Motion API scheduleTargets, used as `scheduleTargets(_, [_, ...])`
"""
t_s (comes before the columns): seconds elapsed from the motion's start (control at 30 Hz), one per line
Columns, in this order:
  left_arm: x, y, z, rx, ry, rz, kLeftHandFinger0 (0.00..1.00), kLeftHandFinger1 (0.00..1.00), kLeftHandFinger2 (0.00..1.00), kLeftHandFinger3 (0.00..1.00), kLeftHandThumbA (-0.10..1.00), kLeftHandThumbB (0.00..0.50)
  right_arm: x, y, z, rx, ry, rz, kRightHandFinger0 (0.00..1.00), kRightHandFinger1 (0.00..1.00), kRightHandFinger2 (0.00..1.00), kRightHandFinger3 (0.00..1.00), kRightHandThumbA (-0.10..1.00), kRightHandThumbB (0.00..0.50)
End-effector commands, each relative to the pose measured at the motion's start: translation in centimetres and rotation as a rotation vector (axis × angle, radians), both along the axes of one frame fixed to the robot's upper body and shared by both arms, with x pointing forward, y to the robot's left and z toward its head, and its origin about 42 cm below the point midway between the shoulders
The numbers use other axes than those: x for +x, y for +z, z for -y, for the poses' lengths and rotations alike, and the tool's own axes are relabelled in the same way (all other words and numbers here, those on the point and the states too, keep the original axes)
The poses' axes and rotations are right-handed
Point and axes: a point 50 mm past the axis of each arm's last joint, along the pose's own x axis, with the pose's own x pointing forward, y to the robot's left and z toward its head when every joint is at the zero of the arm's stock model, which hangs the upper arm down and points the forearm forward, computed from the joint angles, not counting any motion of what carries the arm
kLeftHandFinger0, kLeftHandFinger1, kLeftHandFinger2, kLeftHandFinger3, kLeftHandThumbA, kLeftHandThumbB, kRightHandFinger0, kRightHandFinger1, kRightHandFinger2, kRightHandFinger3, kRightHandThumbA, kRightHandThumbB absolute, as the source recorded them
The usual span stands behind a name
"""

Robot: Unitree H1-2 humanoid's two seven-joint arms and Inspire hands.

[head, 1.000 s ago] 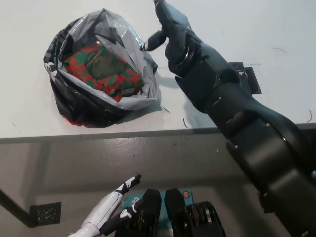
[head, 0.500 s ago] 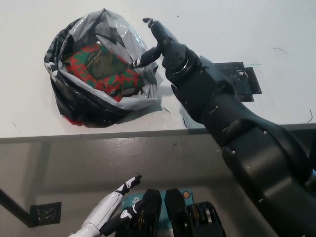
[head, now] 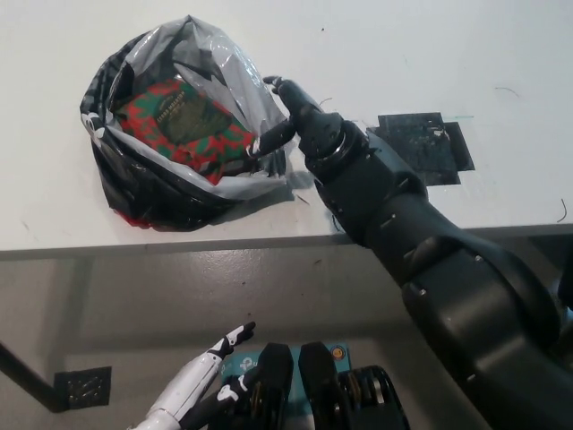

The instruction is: The robot uses its right hand to pick up a bag of coffee beans and puts it in the black plastic bag, then the robot grabs the top of the bag and lifts it.

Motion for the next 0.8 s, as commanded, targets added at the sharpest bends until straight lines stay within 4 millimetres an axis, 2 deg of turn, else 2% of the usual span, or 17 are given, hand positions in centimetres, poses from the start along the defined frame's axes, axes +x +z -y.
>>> scheduleTargets(0.0, [-0.2,0.8,0.1,-0.005,-0.013,0.054,1.0,1.0,1.0,1.0,0.99,0.206,0.9,1.5,1.3,-0.065,-0.015,0.035,1.0,1.0,1.0,1.0,1.0,0.42])
scheduleTargets(0.23, [-0.3,0.5,0.1,0.003,-0.022,0.057,1.0,1.0,1.0,1.0,0.99,0.197,1.0,0.9,2.5,-0.098,-0.029,0.042,1.0,1.0,1.0,1.0,1.0,0.413])
scheduleTargets(0.3, [-0.2,0.6,0.3,0.007,-0.026,0.058,1.0,1.0,1.0,1.0,1.0,0.211,1.1,0.8,2.7,-0.094,-0.034,0.04,1.0,1.0,1.0,1.0,1.0,0.419])
scheduleTargets(0.43, [0.4,0.9,0.4,-0.004,-0.028,0.058,1.0,1.0,1.0,1.0,0.98,0.209,1.1,1.0,2.6,-0.02,-0.039,0.002,1.0,1.0,1.0,1.0,1.0,0.402])
scheduleTargets(0.47, [0.0,0.7,0.2,-0.011,-0.024,0.043,1.0,1.0,1.0,1.0,0.98,0.213,0.9,0.7,2.2,0.026,-0.054,-0.009,1.0,1.0,1.0,1.0,1.0,0.399])
scheduleTargets(0.5, [-0.1,0.6,0.2,-0.008,-0.023,0.04,1.0,1.0,1.0,1.0,0.98,0.214,0.8,0.5,2.1,0.075,-0.065,-0.016,1.0,1.0,1.0,1.0,1.0,0.337])
scheduleTargets(0.53, [0.0,0.7,0.3,-0.008,-0.021,0.045,1.0,1.0,1.0,1.0,0.97,0.209,0.8,0.4,2.0,0.157,-0.088,-0.013,0.78,0.83,0.99,1.0,1.0,0.336])
scheduleTargets(0.57, [0.0,0.6,0.3,-0.008,-0.022,0.045,1.0,1.0,1.0,1.0,0.97,0.209,0.8,0.4,2.0,0.176,-0.095,-0.013,0.63,0.72,0.9,1.0,0.98,0.334])
scheduleTargets(0.6, [-0.1,0.6,0.3,-0.015,-0.022,0.042,1.0,1.0,1.0,1.0,0.96,0.204,0.7,0.2,2.0,0.214,-0.119,-0.02,0.46,0.54,0.71,1.0,0.94,0.33])
scheduleTargets(0.63, [-0.1,0.6,0.3,-0.017,-0.022,0.039,1.0,1.0,1.0,1.0,0.96,0.208,0.7,0.2,2.0,0.262,-0.141,-0.037,0.34,0.41,0.54,0.9,0.9,0.314])
scheduleTargets(0.67, [0.0,0.6,0.4,-0.018,-0.023,0.04,1.0,1.0,1.0,1.0,0.96,0.212,0.7,0.3,2.0,0.295,-0.146,-0.049,0.2,0.26,0.38,0.76,0.88,0.289])
scheduleTargets(0.7, [0.2,0.7,0.5,-0.023,-0.027,0.039,1.0,1.0,1.0,1.0,0.96,0.206,0.8,0.4,2.1,0.366,-0.144,-0.073,0.02,0.1,0.21,0.53,0.85,0.272])
scheduleTargets(0.73, [0.2,0.7,0.5,-0.024,-0.028,0.038,1.0,1.0,1.0,1.0,0.96,0.206,0.8,0.5,2.1,0.383,-0.143,-0.078,0.02,0.1,0.21,0.53,0.85,0.272])
scheduleTargets(0.77, [0.3,0.6,0.4,-0.021,-0.03,0.04,1.0,1.0,1.0,1.0,0.97,0.211,0.8,0.6,1.9,0.441,-0.15,-0.106,0.01,0.14,0.29,0.59,0.83,0.269])
